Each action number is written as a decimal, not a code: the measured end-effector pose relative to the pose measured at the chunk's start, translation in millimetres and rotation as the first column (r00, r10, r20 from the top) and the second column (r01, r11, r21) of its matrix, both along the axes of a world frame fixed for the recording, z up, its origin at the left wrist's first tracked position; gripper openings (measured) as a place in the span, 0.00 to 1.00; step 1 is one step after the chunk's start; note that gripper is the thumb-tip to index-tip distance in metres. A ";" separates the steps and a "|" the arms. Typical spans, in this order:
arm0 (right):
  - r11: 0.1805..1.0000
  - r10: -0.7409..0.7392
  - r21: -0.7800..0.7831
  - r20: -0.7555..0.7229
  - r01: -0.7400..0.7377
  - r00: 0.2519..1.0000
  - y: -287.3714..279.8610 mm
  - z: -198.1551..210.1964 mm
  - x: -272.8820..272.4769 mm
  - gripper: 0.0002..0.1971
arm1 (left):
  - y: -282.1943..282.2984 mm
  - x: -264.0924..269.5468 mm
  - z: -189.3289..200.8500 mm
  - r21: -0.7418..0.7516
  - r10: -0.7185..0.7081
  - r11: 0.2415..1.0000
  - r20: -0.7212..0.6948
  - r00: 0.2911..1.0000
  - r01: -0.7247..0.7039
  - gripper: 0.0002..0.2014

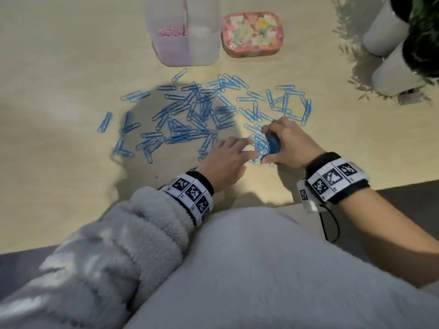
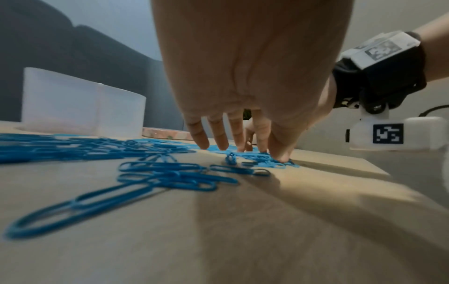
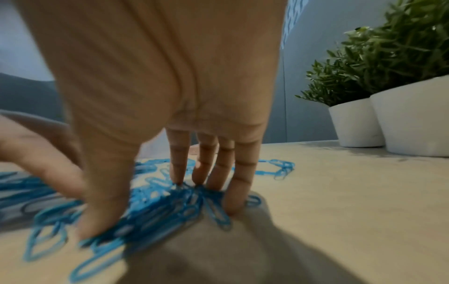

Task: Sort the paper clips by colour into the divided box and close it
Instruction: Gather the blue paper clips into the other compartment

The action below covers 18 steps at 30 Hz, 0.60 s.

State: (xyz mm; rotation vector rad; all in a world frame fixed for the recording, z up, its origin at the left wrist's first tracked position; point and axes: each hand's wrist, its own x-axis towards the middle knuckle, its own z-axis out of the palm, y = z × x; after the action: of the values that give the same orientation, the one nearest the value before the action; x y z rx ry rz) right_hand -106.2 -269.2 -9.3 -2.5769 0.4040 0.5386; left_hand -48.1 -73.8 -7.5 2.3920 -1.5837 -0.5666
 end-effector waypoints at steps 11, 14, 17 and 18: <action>0.866 -0.474 0.302 0.237 0.399 0.848 -49.8 -6.9 8.8 0.05 | 21.7 23.5 1.1 0.019 0.132 0.991 0.049 0.990 -0.133 0.21; 0.858 -0.485 0.311 0.228 0.409 0.844 -57.8 -2.1 3.4 0.13 | 21.1 22.6 -1.0 0.008 0.173 0.985 0.063 0.983 -0.174 0.17; 0.810 -0.587 0.233 0.328 0.539 0.740 -66.3 0.2 -7.9 0.13 | 16.9 21.7 -2.8 0.039 0.179 0.983 0.064 0.982 -0.181 0.19; 0.779 -0.623 0.194 0.346 0.597 0.701 -71.1 -0.1 -9.9 0.11 | 15.3 22.5 -3.3 0.050 0.167 0.984 0.065 0.984 -0.170 0.19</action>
State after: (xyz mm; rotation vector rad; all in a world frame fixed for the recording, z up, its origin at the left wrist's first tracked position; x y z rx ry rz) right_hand -116.1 -340.3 -9.4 -2.2048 1.0207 -0.2086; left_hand -25.6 -58.5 -10.8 2.5753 -1.3863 -0.5153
